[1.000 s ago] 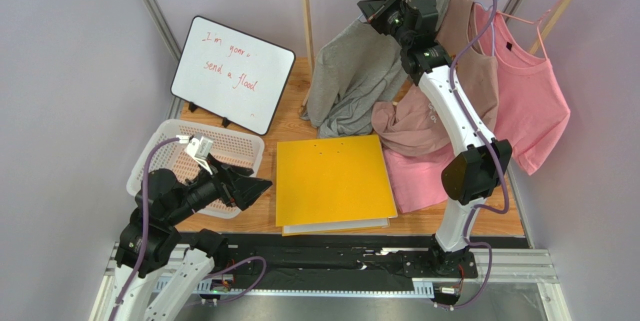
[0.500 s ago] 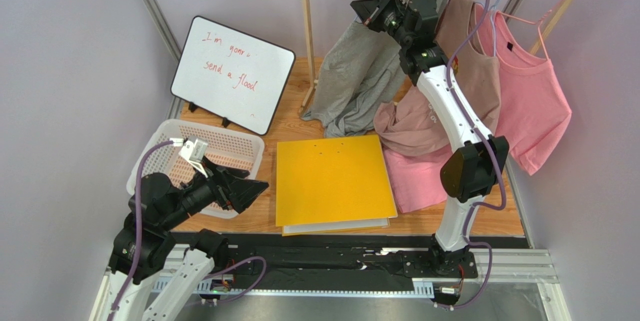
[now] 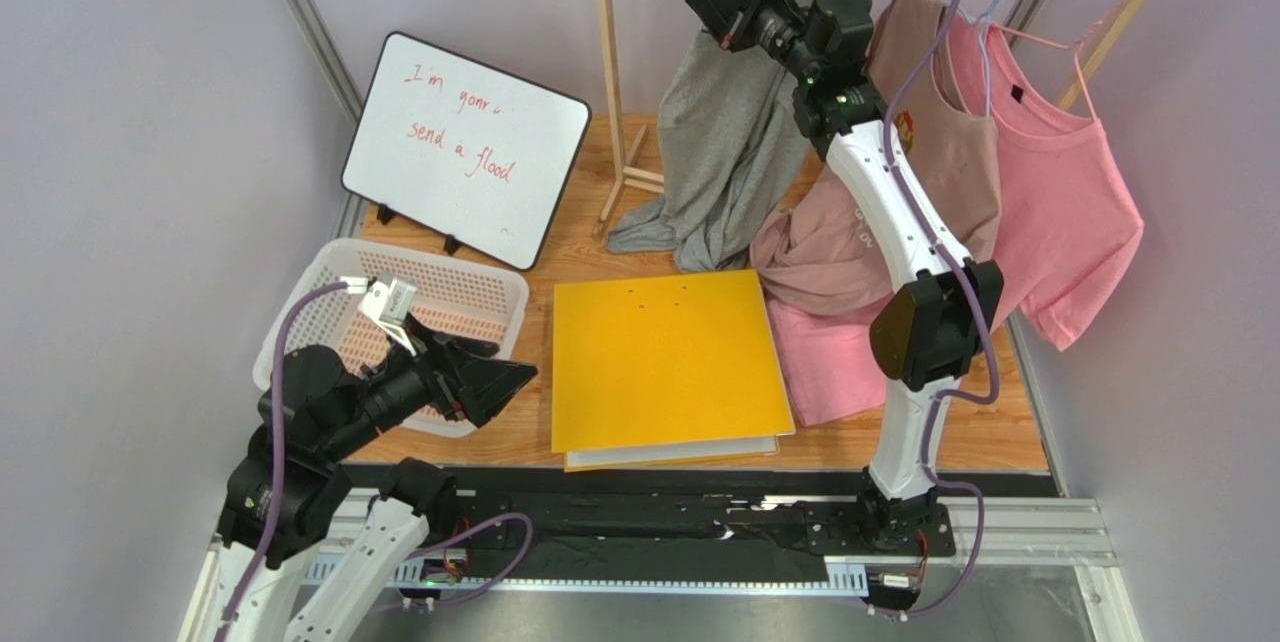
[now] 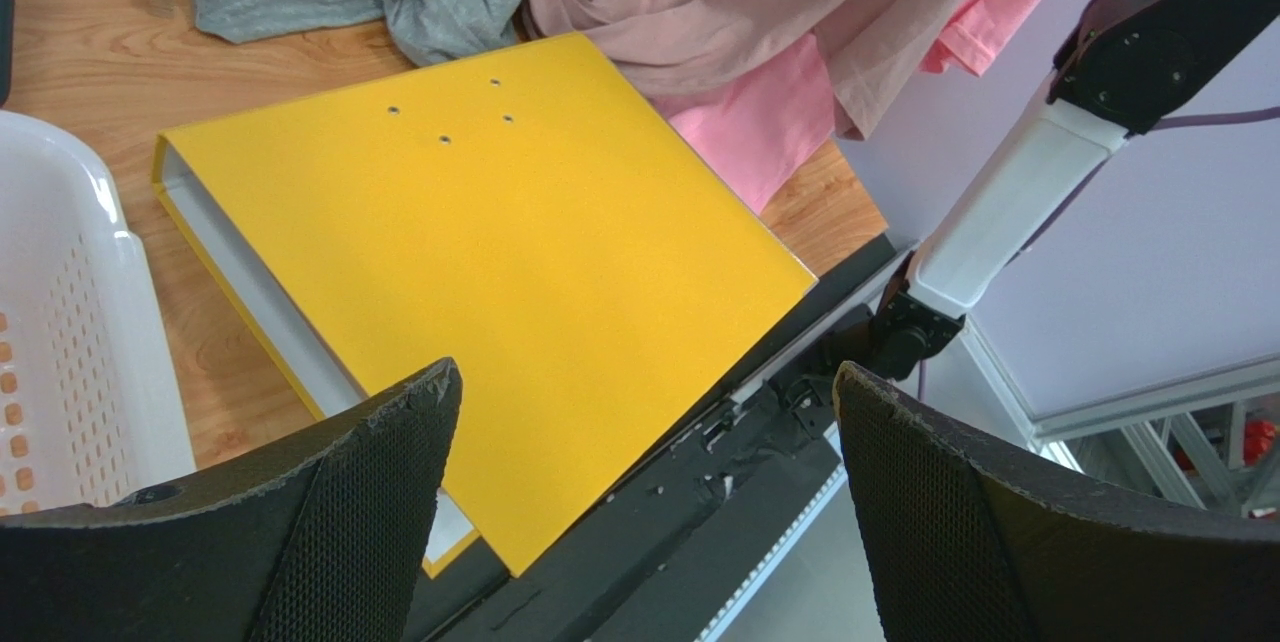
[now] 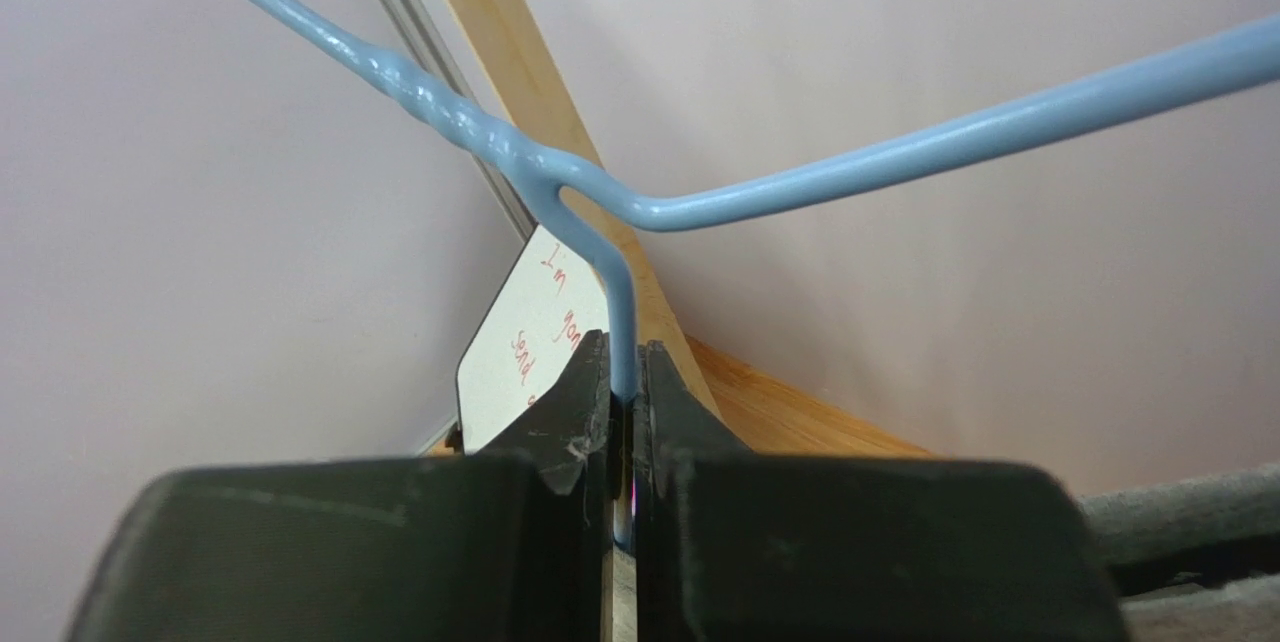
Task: Remove the t-shirt from the hanger
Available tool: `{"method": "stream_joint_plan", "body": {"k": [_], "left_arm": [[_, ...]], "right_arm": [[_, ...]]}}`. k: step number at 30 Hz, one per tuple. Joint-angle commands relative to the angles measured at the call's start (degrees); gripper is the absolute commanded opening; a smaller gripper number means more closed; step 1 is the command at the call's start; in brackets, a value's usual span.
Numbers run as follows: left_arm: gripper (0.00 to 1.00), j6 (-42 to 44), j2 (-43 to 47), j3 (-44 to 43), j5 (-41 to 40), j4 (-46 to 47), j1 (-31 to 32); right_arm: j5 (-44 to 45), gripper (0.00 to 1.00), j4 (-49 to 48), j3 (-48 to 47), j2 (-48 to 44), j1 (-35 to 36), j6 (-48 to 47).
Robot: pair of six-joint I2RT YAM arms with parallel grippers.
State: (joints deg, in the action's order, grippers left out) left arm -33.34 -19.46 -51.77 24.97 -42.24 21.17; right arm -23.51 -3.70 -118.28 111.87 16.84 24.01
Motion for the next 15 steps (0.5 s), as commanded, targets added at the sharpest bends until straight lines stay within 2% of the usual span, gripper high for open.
{"method": "stream_joint_plan", "body": {"k": [1, 7, 15], "left_arm": [[0.97, -1.3, 0.0, -0.4, 0.2, 0.4, -0.3], [0.97, -2.4, -0.2, 0.8, 0.7, 1.8, -0.4], [0.96, -3.0, -2.3, 1.7, 3.0, 4.9, -0.3]], "right_arm": [[-6.5, 0.00, -3.6, -6.3, 1.7, 0.1, -4.8], [-11.5, 0.00, -3.6, -5.5, 0.9, 0.9, -5.6], [-11.7, 0.00, -4.0, 1.2, -4.0, 3.5, -6.0]]}}
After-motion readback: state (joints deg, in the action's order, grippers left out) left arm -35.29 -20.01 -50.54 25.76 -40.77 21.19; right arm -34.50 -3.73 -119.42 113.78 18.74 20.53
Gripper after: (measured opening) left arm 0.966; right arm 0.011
